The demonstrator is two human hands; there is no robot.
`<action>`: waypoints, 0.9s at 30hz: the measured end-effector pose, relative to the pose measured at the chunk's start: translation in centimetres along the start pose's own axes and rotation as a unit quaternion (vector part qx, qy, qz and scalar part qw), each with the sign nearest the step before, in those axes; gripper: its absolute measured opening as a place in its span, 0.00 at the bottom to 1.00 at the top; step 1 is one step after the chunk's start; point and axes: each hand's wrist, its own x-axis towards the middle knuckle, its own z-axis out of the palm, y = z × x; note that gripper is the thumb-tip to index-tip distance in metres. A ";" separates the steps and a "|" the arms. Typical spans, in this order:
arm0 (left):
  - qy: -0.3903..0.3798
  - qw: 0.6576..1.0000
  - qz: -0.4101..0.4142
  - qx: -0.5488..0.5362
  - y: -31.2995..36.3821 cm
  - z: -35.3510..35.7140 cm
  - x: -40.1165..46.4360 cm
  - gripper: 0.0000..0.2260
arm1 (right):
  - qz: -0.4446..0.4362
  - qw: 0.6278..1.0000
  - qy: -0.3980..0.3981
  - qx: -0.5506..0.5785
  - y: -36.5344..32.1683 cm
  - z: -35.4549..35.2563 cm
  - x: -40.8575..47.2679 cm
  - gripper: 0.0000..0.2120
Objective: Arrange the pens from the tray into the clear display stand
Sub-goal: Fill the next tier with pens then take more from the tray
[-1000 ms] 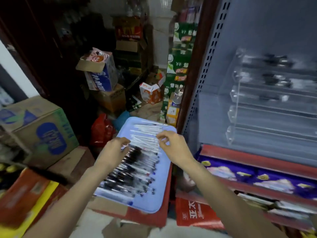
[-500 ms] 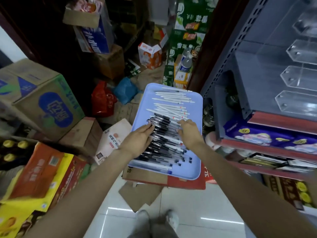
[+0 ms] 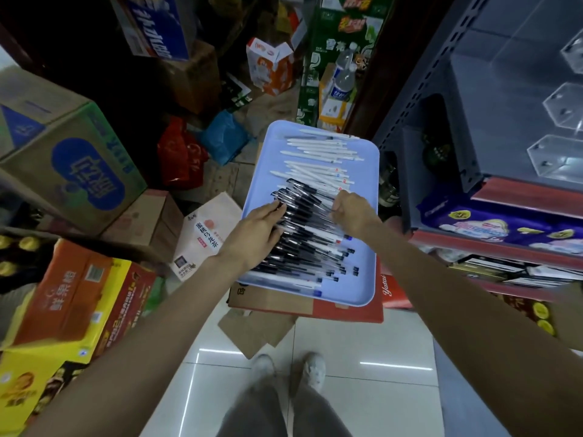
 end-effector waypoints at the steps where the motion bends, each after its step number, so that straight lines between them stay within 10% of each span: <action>1: -0.001 1.000 0.000 0.001 0.0 0.0 0.0 0.22 | 0.002 1.000 -0.007 0.017 -0.1 -0.1 -0.1 0.04; 16: -0.019 0.999 -0.022 -0.036 0.1 0.0 -0.1 0.22 | -0.016 0.999 -0.020 0.048 -0.4 -0.6 -0.6 0.12; 27: 0.044 0.903 -0.094 -0.417 10.7 -5.5 4.3 0.13 | -0.104 0.950 0.074 0.285 -0.8 -5.4 -7.0 0.04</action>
